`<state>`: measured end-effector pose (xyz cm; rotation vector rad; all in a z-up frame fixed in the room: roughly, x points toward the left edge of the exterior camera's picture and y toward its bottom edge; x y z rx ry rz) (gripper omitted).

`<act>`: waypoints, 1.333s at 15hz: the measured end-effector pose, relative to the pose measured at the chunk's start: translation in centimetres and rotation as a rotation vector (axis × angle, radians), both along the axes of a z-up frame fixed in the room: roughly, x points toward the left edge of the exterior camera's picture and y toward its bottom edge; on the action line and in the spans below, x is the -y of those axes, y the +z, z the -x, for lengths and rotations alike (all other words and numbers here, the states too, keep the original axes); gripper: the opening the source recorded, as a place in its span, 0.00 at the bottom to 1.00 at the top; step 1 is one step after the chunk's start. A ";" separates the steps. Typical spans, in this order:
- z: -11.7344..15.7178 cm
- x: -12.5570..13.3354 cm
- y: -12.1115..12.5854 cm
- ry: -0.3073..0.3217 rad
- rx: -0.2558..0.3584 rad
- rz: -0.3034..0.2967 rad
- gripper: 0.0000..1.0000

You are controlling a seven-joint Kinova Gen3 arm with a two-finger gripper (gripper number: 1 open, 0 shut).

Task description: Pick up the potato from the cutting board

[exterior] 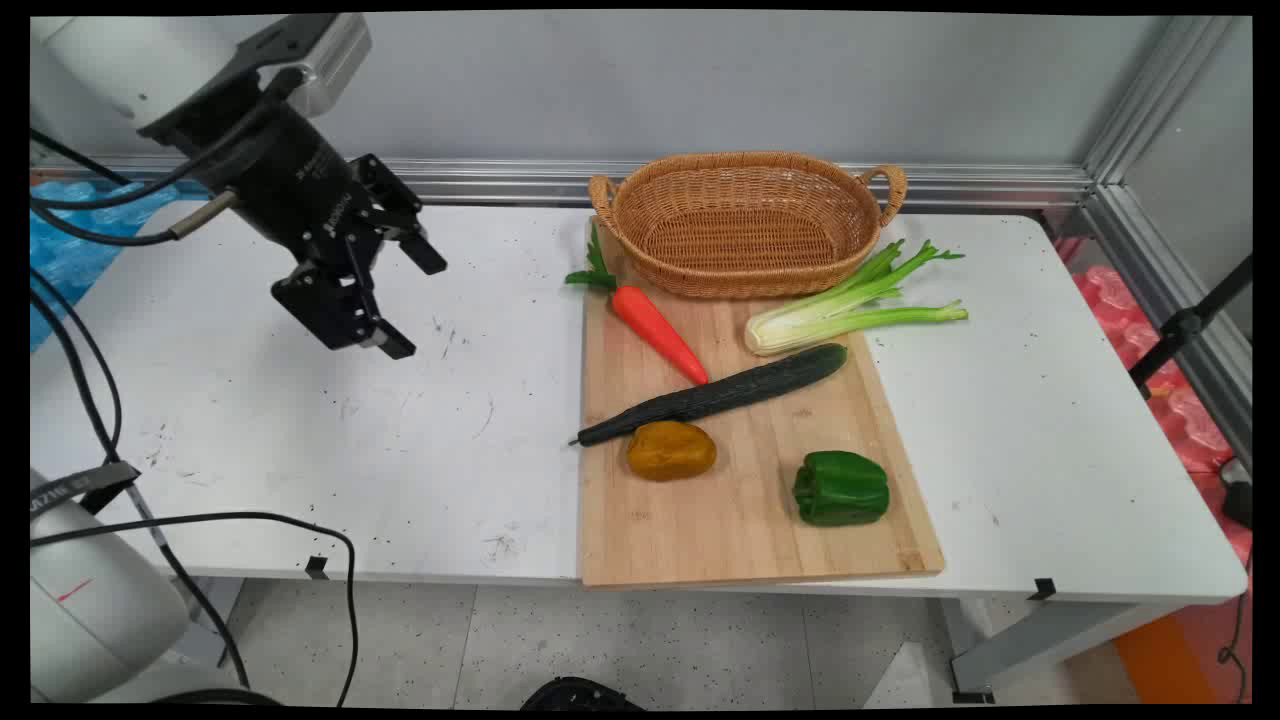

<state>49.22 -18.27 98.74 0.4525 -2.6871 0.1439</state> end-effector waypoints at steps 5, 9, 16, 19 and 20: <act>2.1 0.6 -0.8 -0.037 -0.039 0.016 1.00; 4.1 1.3 -2.4 -0.051 -0.064 0.013 1.00; 7.9 3.1 -6.8 -0.109 -0.072 0.017 1.00; 10.2 4.1 -9.4 -0.158 -0.058 0.027 1.00; 11.0 4.4 -10.2 -0.171 -0.053 0.031 1.00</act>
